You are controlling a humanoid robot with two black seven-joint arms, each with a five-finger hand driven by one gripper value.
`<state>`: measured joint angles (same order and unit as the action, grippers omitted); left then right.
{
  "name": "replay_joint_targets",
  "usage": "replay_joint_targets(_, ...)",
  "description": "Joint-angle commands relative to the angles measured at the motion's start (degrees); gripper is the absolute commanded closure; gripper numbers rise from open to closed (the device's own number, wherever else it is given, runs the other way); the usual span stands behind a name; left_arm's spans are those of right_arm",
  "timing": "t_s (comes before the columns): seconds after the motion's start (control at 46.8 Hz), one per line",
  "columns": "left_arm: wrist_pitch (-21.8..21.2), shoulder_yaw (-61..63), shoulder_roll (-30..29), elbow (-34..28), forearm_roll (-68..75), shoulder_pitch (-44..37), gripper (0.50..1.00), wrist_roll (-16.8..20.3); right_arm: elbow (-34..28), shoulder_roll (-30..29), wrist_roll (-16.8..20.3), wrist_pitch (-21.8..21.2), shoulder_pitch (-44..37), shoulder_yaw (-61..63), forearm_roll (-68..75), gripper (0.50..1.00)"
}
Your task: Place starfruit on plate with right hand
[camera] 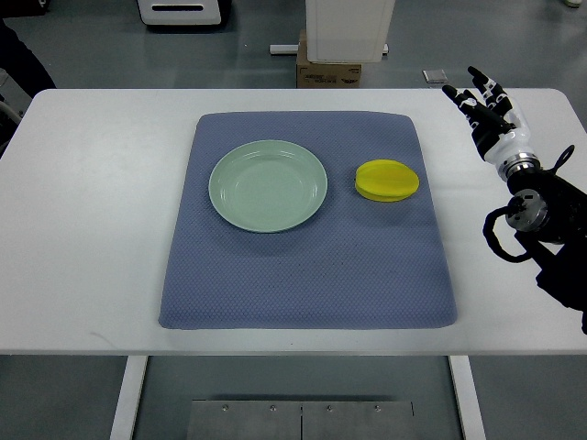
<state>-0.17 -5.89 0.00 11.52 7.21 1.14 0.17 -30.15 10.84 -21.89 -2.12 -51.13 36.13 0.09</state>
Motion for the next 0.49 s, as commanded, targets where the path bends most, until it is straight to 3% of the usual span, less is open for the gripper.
replay_joint_targets(0.0, 0.08, 0.0, 0.0, -0.01, 0.0, 0.0, 0.5, 0.0, 0.79, 0.14, 0.0, 0.19, -0.38, 0.0, 0.0, 0.5)
replay_joint_targets(0.192, -0.01, 0.0, 0.0, -0.01, 0.0, 0.0, 0.5, 0.0, 5.8, -0.12, 0.36, 0.27, -1.17, -0.09, 0.0, 0.5)
replay_joint_targets(0.47, -0.01, 0.0, 0.0, -0.01, 0.0, 0.0, 0.5, 0.0, 6.07, -0.47, -0.08, 0.1, -0.99, -0.09, 0.0, 0.5)
